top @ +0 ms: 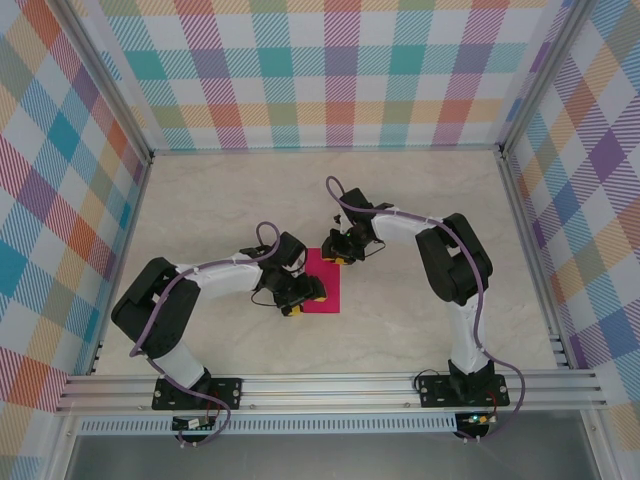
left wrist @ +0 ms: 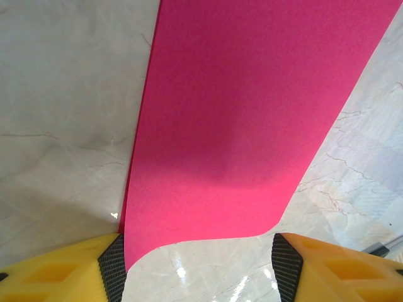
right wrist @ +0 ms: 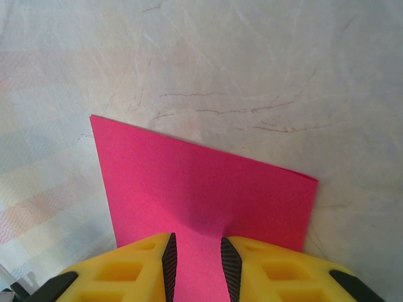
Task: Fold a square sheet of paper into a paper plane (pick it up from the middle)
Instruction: Fold the triangle a second time at the center of the table.
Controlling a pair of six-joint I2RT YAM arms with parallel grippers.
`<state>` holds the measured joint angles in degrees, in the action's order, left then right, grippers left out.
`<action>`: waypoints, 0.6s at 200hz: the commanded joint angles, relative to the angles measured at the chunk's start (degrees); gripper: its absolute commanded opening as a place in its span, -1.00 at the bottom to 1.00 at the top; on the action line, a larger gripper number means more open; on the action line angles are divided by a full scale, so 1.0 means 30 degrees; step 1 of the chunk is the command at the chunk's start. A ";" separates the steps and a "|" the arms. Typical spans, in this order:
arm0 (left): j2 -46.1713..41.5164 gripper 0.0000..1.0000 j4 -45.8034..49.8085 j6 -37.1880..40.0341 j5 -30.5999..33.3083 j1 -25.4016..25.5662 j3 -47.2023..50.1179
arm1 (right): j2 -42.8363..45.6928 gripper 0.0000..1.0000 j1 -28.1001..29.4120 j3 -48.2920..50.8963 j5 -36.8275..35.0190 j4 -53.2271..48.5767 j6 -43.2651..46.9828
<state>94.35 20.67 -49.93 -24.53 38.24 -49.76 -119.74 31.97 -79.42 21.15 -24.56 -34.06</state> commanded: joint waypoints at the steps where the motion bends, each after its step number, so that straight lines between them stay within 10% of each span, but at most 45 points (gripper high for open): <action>1: -0.0216 0.27 -0.0088 -0.0054 -0.0465 0.0217 -0.0438 | -0.1393 -0.40 -0.0167 0.1100 -0.2061 -0.0863 -0.0130; 120: -0.1419 0.24 -0.2164 0.0213 -0.0777 0.0230 -0.1238 | -0.1425 -0.39 -0.0225 0.1101 -0.1854 -0.0787 -0.0158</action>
<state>90.19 18.59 -49.91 -24.80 38.50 -51.51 -119.74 31.79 -79.22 21.74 -24.21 -34.06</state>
